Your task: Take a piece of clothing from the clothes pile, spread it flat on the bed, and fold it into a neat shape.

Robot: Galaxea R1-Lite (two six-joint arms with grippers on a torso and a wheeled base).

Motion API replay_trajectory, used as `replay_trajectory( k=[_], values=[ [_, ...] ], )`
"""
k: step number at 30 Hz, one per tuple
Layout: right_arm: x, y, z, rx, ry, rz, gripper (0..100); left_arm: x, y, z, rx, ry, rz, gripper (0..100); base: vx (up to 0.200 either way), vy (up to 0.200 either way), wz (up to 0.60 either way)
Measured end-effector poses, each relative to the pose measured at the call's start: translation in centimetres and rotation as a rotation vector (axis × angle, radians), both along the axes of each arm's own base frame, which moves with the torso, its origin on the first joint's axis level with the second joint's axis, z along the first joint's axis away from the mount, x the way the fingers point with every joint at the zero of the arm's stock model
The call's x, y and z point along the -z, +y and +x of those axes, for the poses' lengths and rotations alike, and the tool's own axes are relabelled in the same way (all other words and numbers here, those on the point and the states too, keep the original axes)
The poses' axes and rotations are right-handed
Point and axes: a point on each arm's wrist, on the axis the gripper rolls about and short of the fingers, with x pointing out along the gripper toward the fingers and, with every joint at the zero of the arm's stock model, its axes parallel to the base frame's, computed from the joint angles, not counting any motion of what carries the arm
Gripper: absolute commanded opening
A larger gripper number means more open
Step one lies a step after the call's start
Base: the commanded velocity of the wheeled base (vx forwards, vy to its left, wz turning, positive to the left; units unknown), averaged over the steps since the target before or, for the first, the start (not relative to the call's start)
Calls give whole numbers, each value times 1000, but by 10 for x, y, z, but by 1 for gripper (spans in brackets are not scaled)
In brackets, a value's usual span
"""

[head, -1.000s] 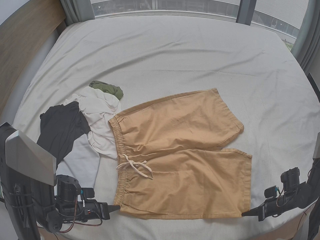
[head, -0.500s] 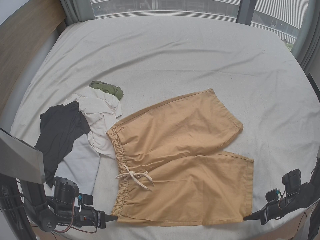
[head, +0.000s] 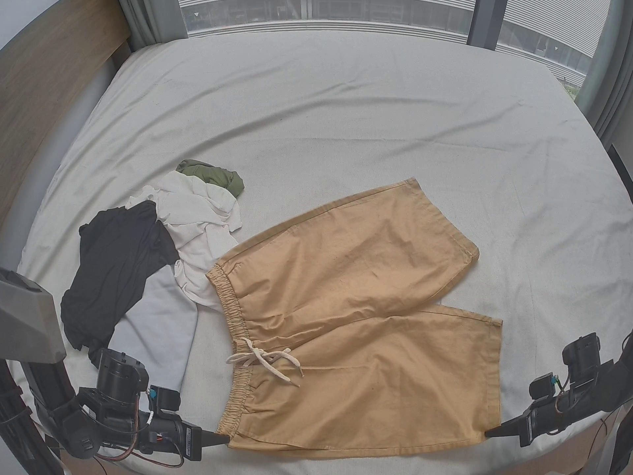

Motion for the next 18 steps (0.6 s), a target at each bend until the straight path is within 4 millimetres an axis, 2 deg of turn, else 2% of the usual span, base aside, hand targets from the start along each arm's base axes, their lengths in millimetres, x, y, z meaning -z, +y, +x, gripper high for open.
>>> replay_trajectory(
  k=[18],
  values=[
    [-26, 0, 43, 131, -305, 98, 0, -27, -8, 27, -125, -259, -196, 0, 0, 0, 0]
  ],
)
